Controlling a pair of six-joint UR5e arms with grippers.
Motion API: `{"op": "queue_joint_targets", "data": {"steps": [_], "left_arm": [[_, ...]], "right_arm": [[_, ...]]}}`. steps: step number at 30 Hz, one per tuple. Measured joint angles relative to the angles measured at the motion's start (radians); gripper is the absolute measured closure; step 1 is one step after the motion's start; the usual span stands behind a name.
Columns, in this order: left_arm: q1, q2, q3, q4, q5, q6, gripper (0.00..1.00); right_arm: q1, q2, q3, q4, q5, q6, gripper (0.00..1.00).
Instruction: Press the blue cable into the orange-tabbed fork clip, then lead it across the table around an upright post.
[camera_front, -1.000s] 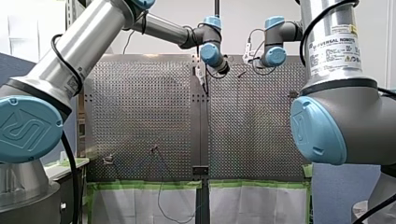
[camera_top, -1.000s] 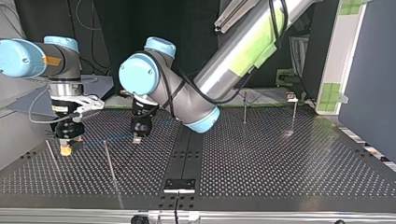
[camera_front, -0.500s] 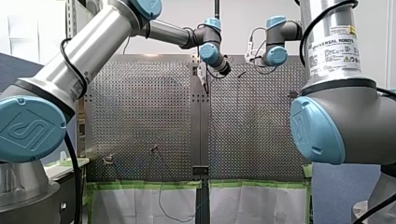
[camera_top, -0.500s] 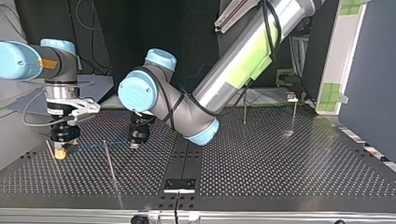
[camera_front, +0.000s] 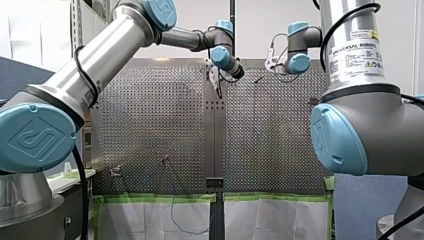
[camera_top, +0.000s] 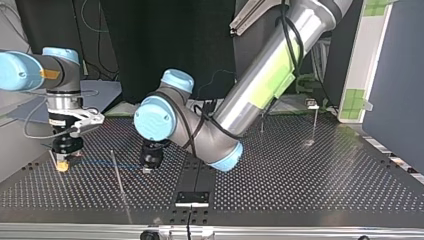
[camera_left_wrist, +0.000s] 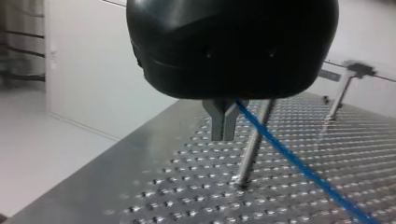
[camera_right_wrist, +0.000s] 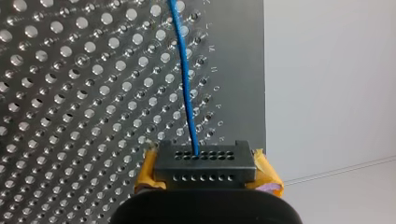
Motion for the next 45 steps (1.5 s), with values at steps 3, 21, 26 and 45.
{"op": "queue_joint_targets", "data": {"steps": [3,21,26,45], "left_arm": [[0.006,-0.021,0.028,-0.001,0.011,-0.008,1.0],[0.028,-0.086,0.099,0.049,0.054,-0.024,1.0],[0.034,-0.088,0.065,0.078,0.061,-0.025,1.0],[0.05,-0.12,0.036,0.095,0.084,-0.025,1.0]], "right_arm": [[-0.007,0.005,0.0,-0.004,-0.002,0.004,1.0],[-0.036,0.059,0.001,-0.015,-0.002,0.006,1.0],[-0.04,0.077,0.001,-0.014,-0.003,0.004,1.0],[-0.043,0.143,0.053,-0.018,0.004,-0.018,1.0]]}}
